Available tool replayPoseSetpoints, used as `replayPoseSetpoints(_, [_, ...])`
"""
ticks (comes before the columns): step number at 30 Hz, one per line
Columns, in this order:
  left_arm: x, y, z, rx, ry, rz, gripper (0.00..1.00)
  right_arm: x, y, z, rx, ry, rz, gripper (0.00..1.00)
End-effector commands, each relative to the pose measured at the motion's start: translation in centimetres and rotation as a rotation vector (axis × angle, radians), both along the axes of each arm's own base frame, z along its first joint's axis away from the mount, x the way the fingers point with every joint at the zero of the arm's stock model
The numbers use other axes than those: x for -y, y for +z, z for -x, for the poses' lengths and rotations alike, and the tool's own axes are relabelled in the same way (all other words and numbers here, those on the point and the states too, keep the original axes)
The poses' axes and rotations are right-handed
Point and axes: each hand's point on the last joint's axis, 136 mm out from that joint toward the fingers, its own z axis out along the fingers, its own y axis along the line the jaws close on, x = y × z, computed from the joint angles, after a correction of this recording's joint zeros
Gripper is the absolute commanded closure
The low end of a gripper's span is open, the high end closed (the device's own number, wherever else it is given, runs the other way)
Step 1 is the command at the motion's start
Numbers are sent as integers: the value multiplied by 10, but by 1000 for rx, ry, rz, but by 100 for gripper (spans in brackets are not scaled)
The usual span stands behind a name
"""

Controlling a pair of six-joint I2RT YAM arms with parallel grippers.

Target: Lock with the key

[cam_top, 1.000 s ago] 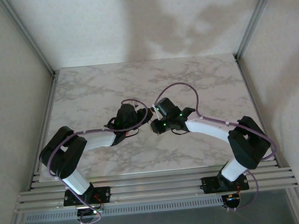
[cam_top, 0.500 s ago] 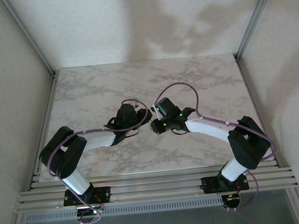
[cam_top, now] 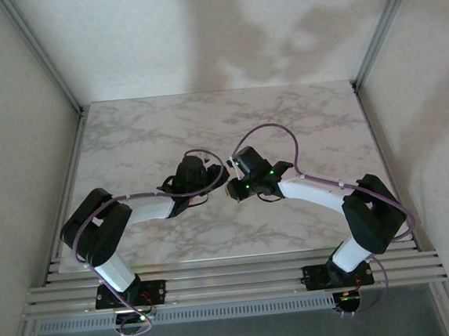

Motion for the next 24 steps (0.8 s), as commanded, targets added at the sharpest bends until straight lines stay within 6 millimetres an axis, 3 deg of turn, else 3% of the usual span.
replayPoseSetpoints(1, [3, -1, -3, -2, -22, -12, 91, -6, 9, -3, 31, 11, -12, 74])
replayPoseSetpoints(7, [5, -2, -4, -4, -28, -11, 100, -7, 9, -3, 32, 11, -11, 74])
replayPoseSetpoints(13, [2, -2, -1, 3, -16, 2, 100, -6, 10, -2, 28, 15, -14, 73])
replayPoseSetpoints(24, [-9, 24, 4, 49, 38, 94, 100, -10, 14, 2, 19, 35, -37, 64])
